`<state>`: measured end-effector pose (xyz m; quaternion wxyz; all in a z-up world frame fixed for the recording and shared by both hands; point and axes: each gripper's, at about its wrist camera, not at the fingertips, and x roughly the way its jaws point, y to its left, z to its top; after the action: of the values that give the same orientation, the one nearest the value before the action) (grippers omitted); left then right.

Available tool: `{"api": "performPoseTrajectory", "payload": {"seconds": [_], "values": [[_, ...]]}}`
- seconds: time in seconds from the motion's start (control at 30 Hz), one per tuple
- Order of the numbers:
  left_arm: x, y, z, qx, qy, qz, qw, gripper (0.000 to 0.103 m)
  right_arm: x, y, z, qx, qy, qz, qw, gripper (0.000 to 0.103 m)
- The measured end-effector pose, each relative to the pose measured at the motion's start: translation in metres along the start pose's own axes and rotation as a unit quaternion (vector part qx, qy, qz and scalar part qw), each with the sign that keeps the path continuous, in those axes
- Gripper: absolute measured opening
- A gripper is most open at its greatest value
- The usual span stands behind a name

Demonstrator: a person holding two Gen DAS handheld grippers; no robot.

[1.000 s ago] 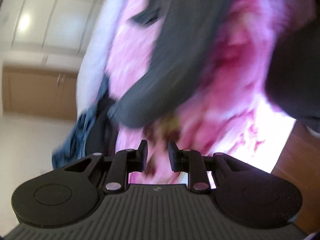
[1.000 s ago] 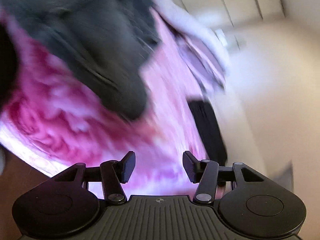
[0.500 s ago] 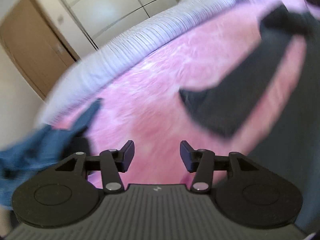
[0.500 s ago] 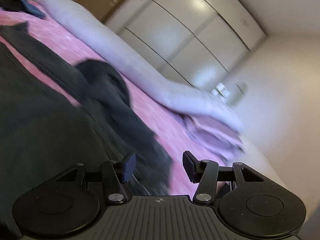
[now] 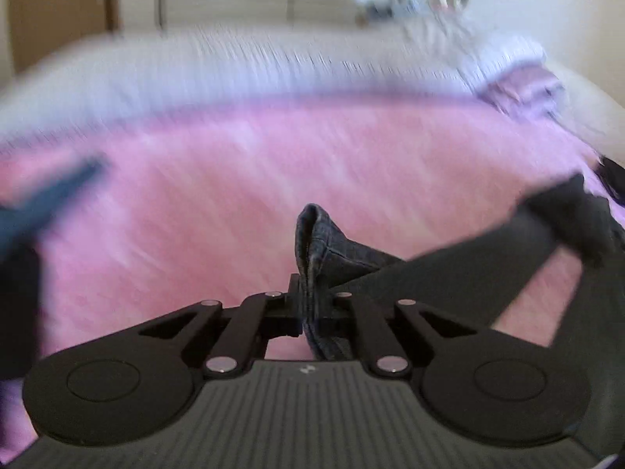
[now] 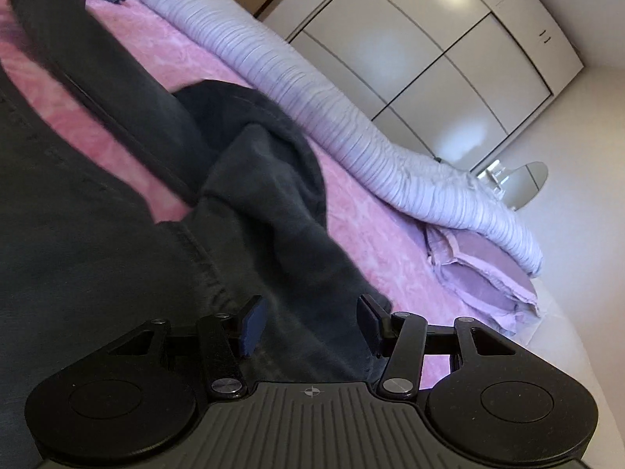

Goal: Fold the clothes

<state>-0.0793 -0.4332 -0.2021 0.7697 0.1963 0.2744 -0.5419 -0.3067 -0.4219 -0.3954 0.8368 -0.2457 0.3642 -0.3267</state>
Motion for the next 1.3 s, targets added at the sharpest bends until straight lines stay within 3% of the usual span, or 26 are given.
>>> {"api": "performPoseTrajectory", "payload": {"seconds": [0.1, 0.23, 0.37, 0.53, 0.7, 0.83, 1.03, 1.1, 1.17, 1.3], "values": [[-0.035, 0.022, 0.015, 0.004, -0.022, 0.056, 0.9982, 0.005, 0.008, -0.002, 0.004, -0.002, 0.000, -0.002, 1.000, 0.052], [-0.023, 0.022, -0.006, 0.042, 0.029, 0.093, 0.9944, 0.004, 0.016, 0.003, 0.010, -0.004, -0.003, 0.006, 1.000, 0.052], [-0.022, 0.007, -0.040, 0.105, 0.049, 0.109, 0.9872, 0.004, 0.015, 0.005, 0.022, -0.018, -0.019, 0.021, 0.999, 0.052], [-0.062, 0.011, -0.088, 0.170, 0.002, 0.105, 0.9798, 0.006, 0.034, -0.001, 0.062, -0.011, -0.035, 0.063, 0.997, 0.052], [-0.090, 0.010, -0.132, 0.259, -0.028, 0.141, 0.9551, 0.006, 0.047, 0.013, 0.092, -0.002, -0.055, 0.123, 0.991, 0.051], [-0.089, 0.016, -0.133, 0.233, -0.032, 0.146, 0.9609, 0.006, 0.048, 0.032, 0.104, -0.010, -0.059, 0.159, 0.985, 0.052], [-0.063, 0.031, -0.089, 0.190, -0.024, 0.173, 0.9661, 0.009, 0.075, 0.045, 0.121, -0.071, -0.046, 0.181, 0.980, 0.052], [-0.054, 0.036, -0.075, 0.176, -0.021, 0.182, 0.9672, 0.014, 0.096, 0.026, 0.130, -0.020, -0.035, 0.178, 0.983, 0.059], [-0.045, 0.041, -0.060, 0.162, -0.018, 0.191, 0.9681, 0.028, 0.113, 0.007, 0.134, 0.036, -0.019, 0.185, 0.982, 0.063], [-0.028, 0.050, -0.031, 0.133, -0.013, 0.208, 0.9690, 0.031, 0.107, -0.020, 0.129, 0.113, -0.012, 0.199, 0.973, 0.063]]}}
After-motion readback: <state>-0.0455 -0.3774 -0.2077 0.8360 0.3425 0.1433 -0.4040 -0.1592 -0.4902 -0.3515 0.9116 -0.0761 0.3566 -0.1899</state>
